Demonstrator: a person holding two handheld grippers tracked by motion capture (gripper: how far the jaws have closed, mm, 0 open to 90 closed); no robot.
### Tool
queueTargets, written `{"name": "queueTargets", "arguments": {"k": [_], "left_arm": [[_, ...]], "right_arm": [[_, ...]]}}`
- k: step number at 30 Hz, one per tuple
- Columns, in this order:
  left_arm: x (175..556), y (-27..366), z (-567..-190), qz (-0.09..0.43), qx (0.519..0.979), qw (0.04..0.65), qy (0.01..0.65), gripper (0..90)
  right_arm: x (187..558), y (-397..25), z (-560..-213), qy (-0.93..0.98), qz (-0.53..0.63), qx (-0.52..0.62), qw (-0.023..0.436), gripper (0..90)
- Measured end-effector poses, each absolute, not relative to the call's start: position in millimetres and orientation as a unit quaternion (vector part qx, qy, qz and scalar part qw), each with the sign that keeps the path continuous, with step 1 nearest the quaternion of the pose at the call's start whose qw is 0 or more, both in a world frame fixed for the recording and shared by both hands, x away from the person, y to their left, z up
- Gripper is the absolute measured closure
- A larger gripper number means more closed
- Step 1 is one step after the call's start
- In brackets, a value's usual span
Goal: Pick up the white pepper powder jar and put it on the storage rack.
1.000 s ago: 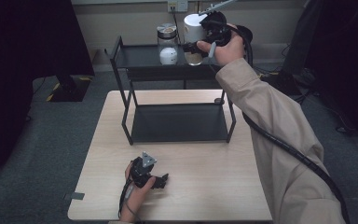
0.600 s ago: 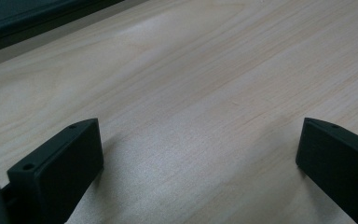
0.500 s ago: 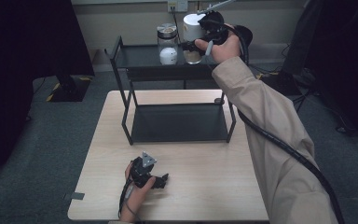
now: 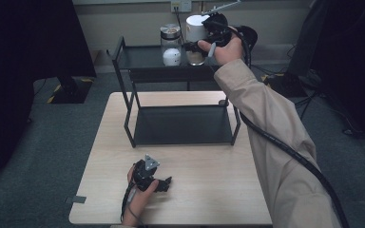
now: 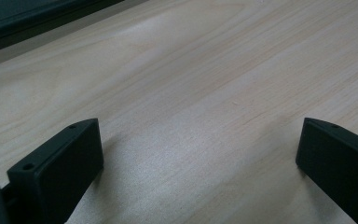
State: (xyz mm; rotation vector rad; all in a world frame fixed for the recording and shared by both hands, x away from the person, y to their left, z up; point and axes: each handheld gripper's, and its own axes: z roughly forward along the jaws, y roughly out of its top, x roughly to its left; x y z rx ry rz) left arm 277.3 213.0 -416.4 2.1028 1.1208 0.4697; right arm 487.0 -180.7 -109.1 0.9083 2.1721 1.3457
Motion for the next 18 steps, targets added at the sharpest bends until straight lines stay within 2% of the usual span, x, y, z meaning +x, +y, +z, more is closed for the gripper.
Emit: {"name": "queueTargets", "arguments": {"k": [5,12,18], "left_arm": [[277.4,213.0,-416.3,0.181,0.812,0.349,0.432,0.1],[277.3,212.9,-416.4,0.182,0.811,0.349,0.432,0.1],[277.3,213.0,-416.4,0.182,0.811,0.349,0.432,0.1]], "right_arm": [[486.0,-180.7,-110.9,0.780,0.487,0.329,0.214,28.9],[481.7,-175.6,-112.7,0.775,0.482,0.346,0.215,8.1],[470.6,-173.6,-114.2,0.769,0.486,0.346,0.229,2.9]]}}
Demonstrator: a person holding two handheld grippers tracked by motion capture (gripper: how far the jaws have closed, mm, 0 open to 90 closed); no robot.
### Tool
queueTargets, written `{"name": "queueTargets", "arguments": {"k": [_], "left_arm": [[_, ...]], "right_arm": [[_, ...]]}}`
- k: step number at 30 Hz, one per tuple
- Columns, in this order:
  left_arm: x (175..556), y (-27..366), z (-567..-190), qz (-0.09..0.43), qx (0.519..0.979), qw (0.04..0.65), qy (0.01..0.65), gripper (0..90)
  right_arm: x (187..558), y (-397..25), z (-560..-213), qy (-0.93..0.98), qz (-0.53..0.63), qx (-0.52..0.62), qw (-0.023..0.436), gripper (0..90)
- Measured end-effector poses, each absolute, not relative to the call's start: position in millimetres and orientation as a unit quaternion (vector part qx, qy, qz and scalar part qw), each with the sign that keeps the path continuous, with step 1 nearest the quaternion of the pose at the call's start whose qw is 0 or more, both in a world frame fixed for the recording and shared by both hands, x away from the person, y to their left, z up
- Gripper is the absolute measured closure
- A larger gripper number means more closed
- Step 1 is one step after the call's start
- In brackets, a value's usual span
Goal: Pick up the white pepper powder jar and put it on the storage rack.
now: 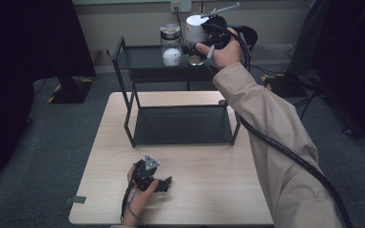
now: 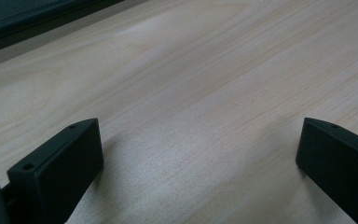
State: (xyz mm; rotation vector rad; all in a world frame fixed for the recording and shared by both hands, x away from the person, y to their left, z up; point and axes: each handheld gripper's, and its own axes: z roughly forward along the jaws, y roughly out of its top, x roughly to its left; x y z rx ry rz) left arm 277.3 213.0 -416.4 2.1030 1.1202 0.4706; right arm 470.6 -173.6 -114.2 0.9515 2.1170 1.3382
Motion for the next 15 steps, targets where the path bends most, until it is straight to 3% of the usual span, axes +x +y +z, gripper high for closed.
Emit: {"name": "queueTargets", "arguments": {"k": [15], "left_arm": [[277.4,213.0,-416.3,0.181,0.812,0.349,0.432,0.1]], "right_arm": [[452.2,-179.8,-117.6,0.765,0.495,0.349,0.219,0.1]]}}
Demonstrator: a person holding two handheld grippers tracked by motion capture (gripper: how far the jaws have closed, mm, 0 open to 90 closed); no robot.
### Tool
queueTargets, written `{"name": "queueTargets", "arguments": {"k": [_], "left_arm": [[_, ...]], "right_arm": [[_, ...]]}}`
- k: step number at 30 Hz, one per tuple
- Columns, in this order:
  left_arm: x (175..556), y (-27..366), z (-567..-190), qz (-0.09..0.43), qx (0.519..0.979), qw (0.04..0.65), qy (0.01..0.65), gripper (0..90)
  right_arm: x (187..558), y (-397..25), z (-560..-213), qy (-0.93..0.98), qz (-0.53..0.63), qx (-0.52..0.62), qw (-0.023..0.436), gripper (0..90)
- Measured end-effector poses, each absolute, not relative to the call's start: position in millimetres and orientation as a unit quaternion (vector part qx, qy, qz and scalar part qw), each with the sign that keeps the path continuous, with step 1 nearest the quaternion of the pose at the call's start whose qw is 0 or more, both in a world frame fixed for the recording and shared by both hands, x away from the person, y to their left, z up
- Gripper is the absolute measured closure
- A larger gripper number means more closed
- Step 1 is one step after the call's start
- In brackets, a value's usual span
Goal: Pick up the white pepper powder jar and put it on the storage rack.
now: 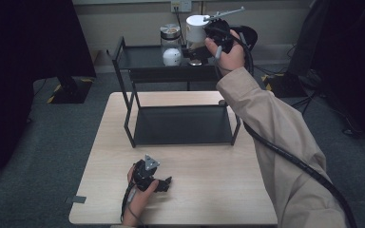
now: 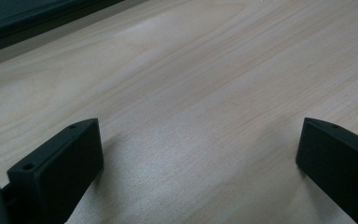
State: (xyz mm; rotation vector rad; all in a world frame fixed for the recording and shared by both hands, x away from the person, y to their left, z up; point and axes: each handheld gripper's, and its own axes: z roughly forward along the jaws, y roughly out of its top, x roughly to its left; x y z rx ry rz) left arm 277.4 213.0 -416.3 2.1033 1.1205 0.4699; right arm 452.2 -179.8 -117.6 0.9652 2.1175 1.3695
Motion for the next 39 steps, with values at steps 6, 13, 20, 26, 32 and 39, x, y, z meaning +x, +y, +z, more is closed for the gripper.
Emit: {"name": "queueTargets", "arguments": {"k": [6,13,20,26,32,39], "left_arm": [[277.3,213.0,-416.4,0.181,0.811,0.349,0.432,0.1],[277.3,212.9,-416.3,0.181,0.811,0.349,0.432,0.1],[277.4,213.0,-416.3,0.181,0.812,0.349,0.432,0.1],[277.4,213.0,-416.3,0.181,0.811,0.349,0.432,0.1],[277.2,212.9,-416.6,0.181,0.811,0.350,0.433,0.1],[277.2,212.9,-416.5,0.181,0.811,0.349,0.433,0.1]], "right_arm": [[444.1,-184.3,-121.7,0.765,0.496,0.350,0.214,0.3],[436.9,-186.7,-126.7,0.771,0.493,0.344,0.210,0.2],[428.8,-187.3,-132.5,0.774,0.494,0.337,0.209,0.4],[420.3,-188.3,-135.9,0.777,0.494,0.330,0.209,0.5],[413.8,-191.8,-140.8,0.777,0.499,0.325,0.205,0.4],[406.8,-195.3,-149.3,0.777,0.504,0.320,0.198,0.4]]}}
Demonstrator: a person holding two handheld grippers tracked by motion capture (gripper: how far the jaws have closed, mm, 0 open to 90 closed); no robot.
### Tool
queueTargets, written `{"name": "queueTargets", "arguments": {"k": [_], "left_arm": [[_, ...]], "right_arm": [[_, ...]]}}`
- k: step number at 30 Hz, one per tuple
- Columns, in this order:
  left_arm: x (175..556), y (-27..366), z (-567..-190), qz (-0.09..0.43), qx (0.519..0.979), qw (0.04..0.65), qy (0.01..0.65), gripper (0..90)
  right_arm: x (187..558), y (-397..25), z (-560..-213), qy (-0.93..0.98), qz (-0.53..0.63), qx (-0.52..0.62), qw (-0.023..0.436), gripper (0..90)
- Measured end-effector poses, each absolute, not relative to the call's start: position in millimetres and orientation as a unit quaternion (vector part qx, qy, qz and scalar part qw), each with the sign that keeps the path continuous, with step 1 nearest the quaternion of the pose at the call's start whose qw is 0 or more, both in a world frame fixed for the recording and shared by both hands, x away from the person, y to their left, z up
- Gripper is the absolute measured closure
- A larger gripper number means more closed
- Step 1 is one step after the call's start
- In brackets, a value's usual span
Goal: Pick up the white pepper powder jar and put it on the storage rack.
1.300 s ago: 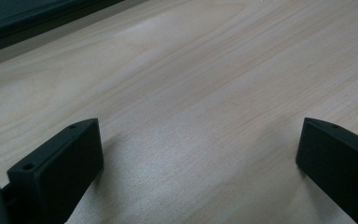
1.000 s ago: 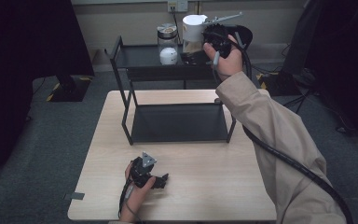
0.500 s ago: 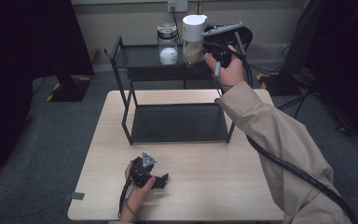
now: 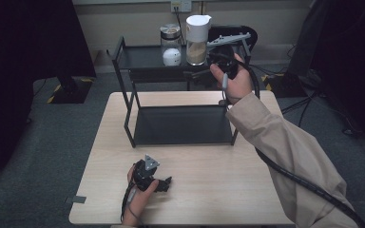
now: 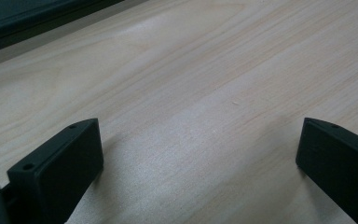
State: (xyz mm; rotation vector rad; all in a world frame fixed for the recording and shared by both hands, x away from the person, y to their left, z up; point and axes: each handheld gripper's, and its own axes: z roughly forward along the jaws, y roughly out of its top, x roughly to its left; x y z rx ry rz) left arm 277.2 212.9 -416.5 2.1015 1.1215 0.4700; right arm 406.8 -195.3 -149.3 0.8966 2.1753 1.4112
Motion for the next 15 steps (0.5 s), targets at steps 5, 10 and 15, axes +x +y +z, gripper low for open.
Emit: {"name": "queueTargets", "arguments": {"k": [5,10,15], "left_arm": [[277.2,212.9,-416.5,0.181,0.811,0.349,0.433,0.1],[277.3,212.9,-416.4,0.181,0.811,0.349,0.433,0.1],[277.3,212.9,-416.4,0.181,0.811,0.349,0.433,0.1]], "right_arm": [[402.2,-197.6,-154.2,0.776,0.509,0.317,0.196,0.4],[400.3,-201.6,-161.0,0.775,0.514,0.316,0.188,0.4],[397.4,-202.7,-170.5,0.776,0.515,0.315,0.185,0.4]]}}
